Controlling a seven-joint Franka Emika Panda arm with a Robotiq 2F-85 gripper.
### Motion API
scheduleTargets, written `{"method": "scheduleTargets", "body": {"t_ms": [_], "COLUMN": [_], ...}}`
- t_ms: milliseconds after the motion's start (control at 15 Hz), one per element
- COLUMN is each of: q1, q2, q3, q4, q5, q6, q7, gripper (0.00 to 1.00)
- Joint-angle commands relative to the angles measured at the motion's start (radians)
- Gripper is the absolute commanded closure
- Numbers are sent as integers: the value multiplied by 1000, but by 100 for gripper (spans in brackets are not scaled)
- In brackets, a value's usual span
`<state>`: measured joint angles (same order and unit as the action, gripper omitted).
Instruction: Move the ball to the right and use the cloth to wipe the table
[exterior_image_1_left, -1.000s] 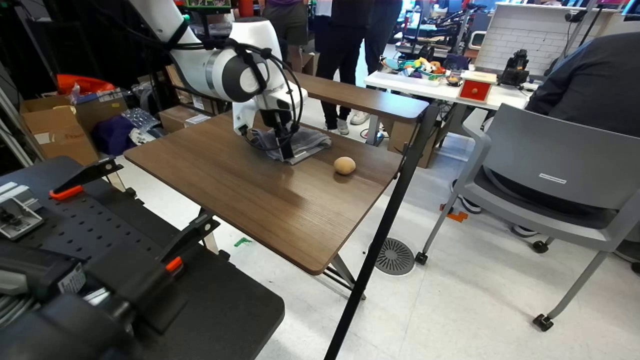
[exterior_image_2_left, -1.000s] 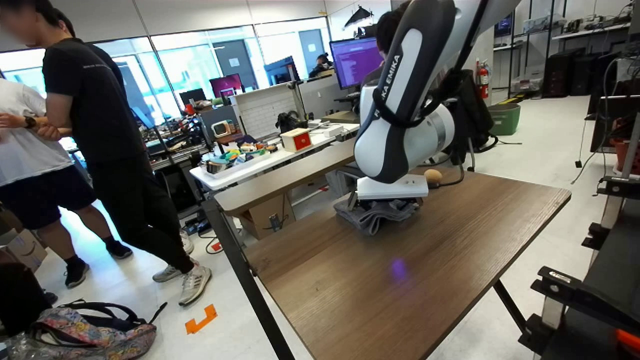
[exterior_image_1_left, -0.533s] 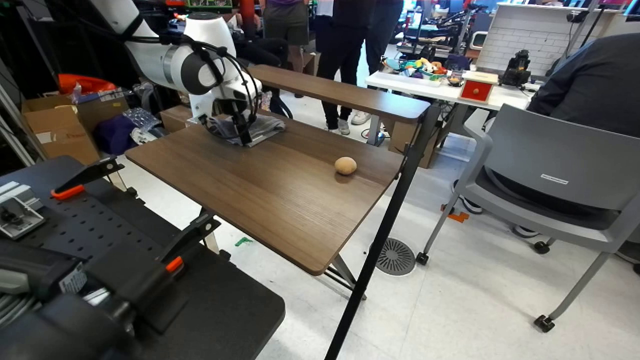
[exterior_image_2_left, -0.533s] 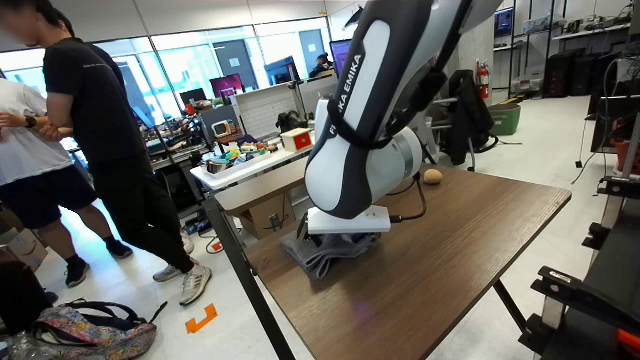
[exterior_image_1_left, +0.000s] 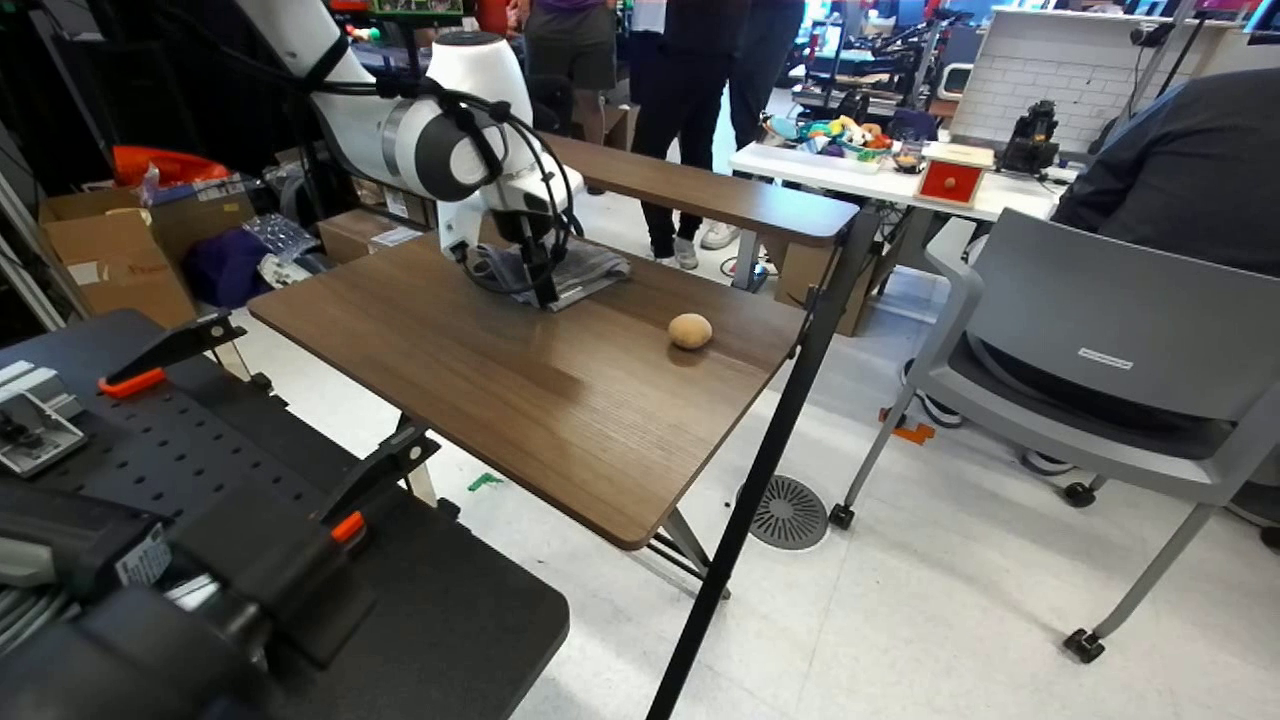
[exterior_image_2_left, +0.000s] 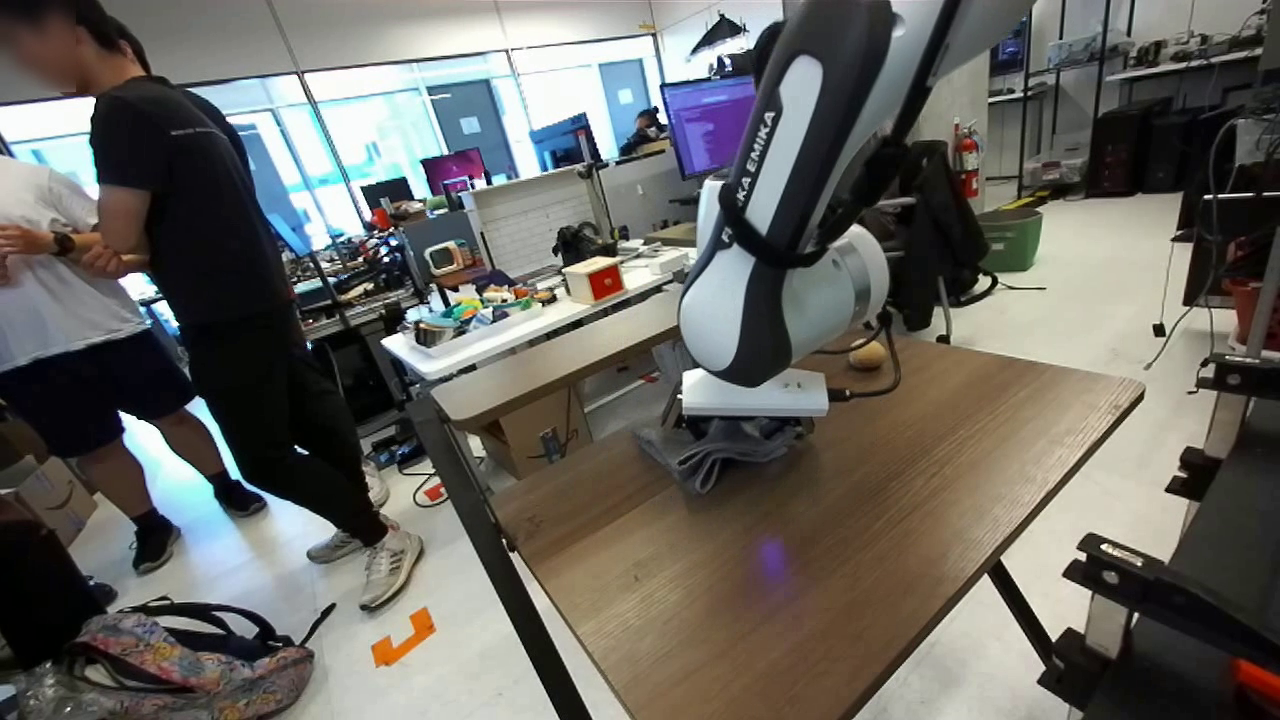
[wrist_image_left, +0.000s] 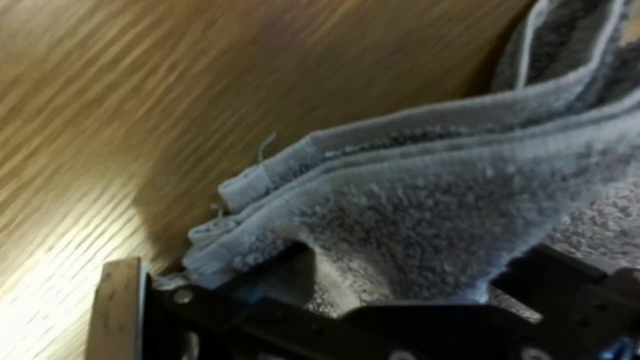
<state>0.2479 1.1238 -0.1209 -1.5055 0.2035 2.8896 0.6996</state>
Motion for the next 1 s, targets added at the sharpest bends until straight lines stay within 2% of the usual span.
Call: {"method": "scheduleTargets", "body": {"t_ms": [0, 333, 600, 733, 933], "q1": [-46, -74, -79, -70, -38], "q2": [30, -90, -161, -190, -221], "q3": [17, 191, 309, 301, 197], "q4": [-37, -237, -405, -458, -493], "q5": [6, 21, 16, 9, 8], "q6": [4, 87, 103, 73, 65], "q7": [-50, -274, -386, -404, -361], "gripper": [0, 0, 0, 0, 0]}}
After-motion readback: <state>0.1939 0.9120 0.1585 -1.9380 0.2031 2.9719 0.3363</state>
